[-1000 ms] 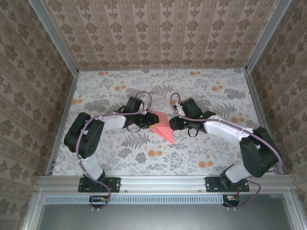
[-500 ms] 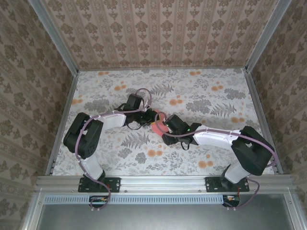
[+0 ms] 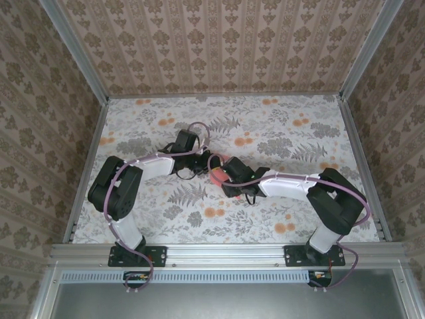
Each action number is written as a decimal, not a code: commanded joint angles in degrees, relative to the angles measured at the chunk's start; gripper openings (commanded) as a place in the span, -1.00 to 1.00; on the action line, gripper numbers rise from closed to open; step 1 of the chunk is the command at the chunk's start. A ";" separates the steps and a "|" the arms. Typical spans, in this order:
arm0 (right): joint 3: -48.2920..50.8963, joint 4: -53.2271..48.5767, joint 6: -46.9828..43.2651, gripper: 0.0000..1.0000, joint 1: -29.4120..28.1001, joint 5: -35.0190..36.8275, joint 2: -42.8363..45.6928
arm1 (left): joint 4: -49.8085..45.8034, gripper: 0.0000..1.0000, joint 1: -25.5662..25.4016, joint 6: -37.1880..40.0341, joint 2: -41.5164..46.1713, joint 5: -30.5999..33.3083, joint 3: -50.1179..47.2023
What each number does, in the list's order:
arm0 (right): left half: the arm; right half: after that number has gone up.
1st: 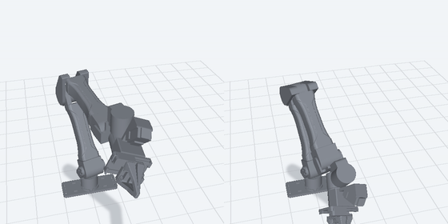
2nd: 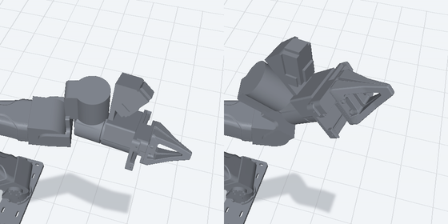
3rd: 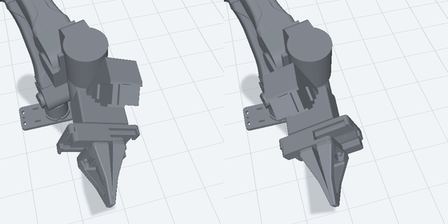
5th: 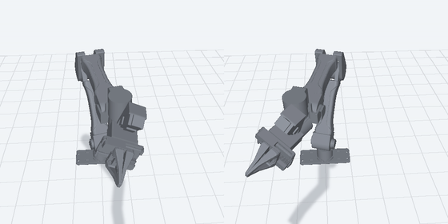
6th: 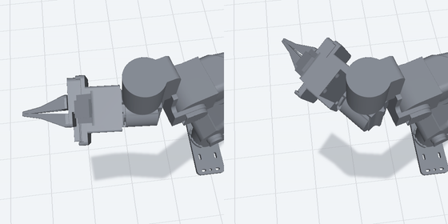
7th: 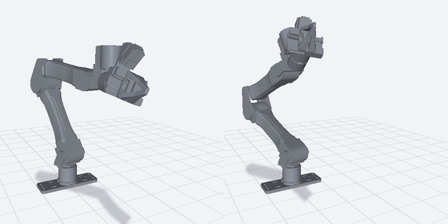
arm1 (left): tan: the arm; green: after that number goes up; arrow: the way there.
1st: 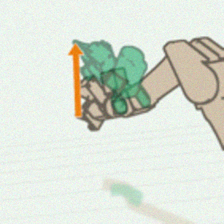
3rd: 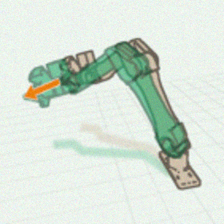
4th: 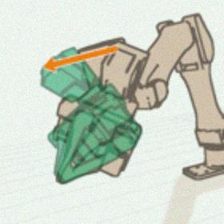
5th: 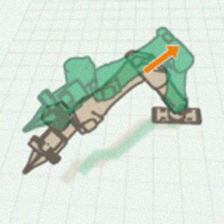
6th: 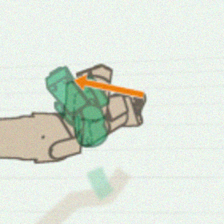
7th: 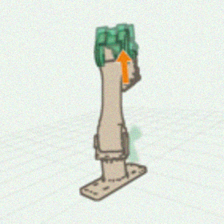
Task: Fold a paper plane with a square sheet of paper (fold left side to right side)
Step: Fourth fold the wing at the center of the table.
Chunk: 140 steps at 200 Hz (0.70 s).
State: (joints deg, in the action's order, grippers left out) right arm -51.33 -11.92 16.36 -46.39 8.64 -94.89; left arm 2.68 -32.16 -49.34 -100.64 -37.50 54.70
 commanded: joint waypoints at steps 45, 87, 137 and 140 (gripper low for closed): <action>-1.72 -1.21 0.49 -0.68 -0.11 -1.34 -0.90 | -5.24 -0.27 2.21 2.65 6.82 1.56 0.45; -1.15 0.09 2.83 -0.87 2.30 -10.21 -0.50 | -8.79 -0.11 5.57 4.43 13.59 3.28 -3.67; 0.76 3.29 5.89 -0.89 5.37 -19.72 -1.55 | -3.97 -0.29 5.05 1.91 12.62 1.64 -8.85; 0.94 3.37 5.97 -0.88 5.47 -20.09 -1.74 | -3.40 -0.30 4.94 1.62 12.21 1.44 -8.98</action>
State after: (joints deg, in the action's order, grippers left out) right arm -51.64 -10.74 19.77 -42.00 -4.91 -94.94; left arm -3.20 -26.61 -46.78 -86.54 -34.74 47.68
